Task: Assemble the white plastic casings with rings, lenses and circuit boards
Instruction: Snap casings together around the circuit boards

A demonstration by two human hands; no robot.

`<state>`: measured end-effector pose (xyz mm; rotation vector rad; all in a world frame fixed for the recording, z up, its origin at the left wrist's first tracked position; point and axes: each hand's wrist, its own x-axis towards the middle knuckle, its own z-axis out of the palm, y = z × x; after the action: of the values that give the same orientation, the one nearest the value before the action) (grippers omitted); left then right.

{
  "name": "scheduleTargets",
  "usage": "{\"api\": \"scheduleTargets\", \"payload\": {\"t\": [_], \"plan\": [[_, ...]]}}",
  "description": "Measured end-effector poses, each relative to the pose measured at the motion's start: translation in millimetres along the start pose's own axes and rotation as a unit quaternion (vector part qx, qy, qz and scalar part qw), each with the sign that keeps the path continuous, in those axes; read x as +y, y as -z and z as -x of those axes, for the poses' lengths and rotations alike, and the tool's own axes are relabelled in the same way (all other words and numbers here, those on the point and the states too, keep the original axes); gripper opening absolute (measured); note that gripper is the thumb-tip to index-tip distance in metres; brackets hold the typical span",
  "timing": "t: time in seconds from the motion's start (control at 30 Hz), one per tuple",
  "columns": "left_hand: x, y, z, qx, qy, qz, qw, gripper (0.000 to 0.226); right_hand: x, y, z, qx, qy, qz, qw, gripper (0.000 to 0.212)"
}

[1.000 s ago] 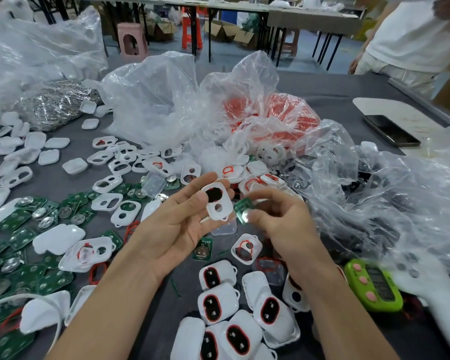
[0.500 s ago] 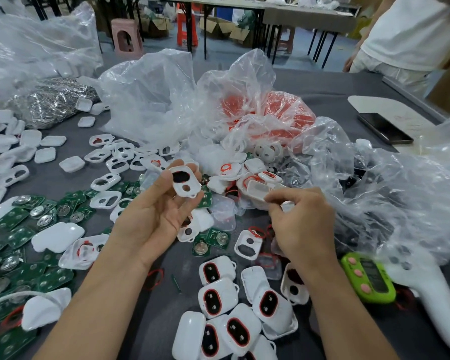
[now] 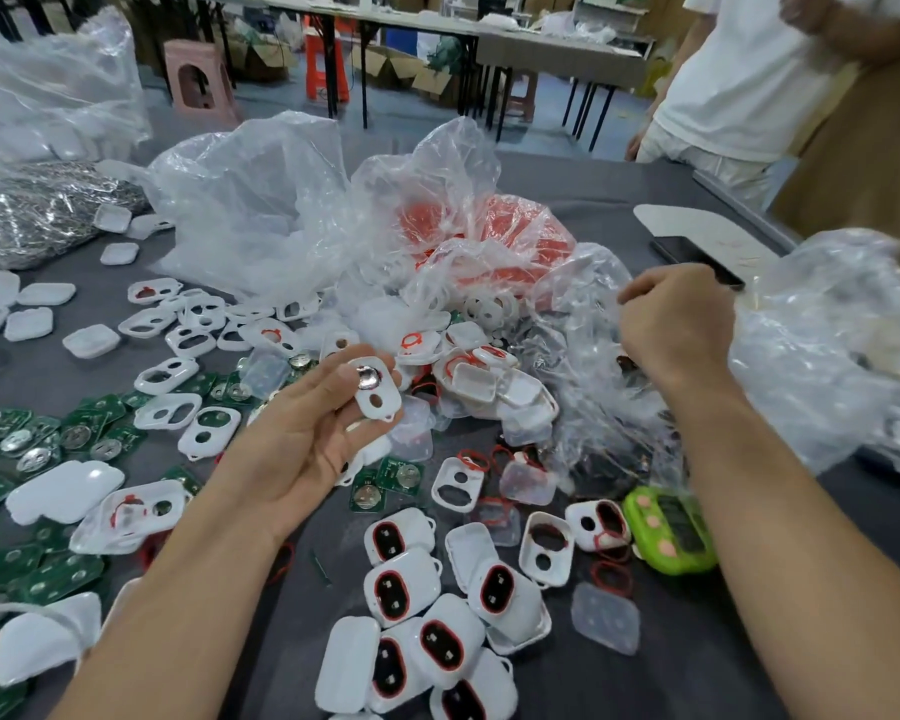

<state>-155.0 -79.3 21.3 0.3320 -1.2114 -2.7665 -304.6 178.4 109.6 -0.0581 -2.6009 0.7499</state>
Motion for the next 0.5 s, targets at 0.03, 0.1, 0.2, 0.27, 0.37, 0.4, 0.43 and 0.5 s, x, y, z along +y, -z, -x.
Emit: {"api": "scheduleTargets", "payload": {"t": [0.03, 0.1, 0.2, 0.27, 0.37, 0.4, 0.43, 0.5], "plan": [[0, -1, 0, -0.001, -0.001, -0.01, 1.0, 0.02, -7, 0, -2, 0.016, 0.038, -0.009, 0.999, 0.027], [-1, -5, -1, -0.001, -0.003, -0.024, 1.0, 0.02, -29, -5, -1, -0.001, 0.142, -0.041, 0.989, 0.028], [-3, -9, -3, 0.008, 0.002, -0.016, 1.0, 0.02, -56, -40, -3, -0.184, 0.205, 0.014, 0.961, 0.028], [-3, -9, -3, 0.015, 0.007, -0.01, 1.0, 0.021, -62, -69, -7, -0.256, 0.217, 0.117, 0.935, 0.024], [-1, -3, -3, 0.015, 0.007, -0.015, 1.0, 0.021, -54, -96, -13, -0.271, 0.234, 0.199, 0.912, 0.019], [0, -1, -3, 0.014, 0.006, -0.018, 1.0, 0.021, -49, -101, -16, -0.264, 0.23, 0.204, 0.914, 0.019], [0, 0, -4, 0.014, 0.005, -0.02, 1.0, 0.022, -45, -105, -19, -0.255, 0.226, 0.209, 0.917, 0.017], [0, 0, -5, 0.013, 0.007, -0.022, 1.0, 0.023, -41, -110, -23, -0.238, 0.222, 0.212, 0.921, 0.012]]}}
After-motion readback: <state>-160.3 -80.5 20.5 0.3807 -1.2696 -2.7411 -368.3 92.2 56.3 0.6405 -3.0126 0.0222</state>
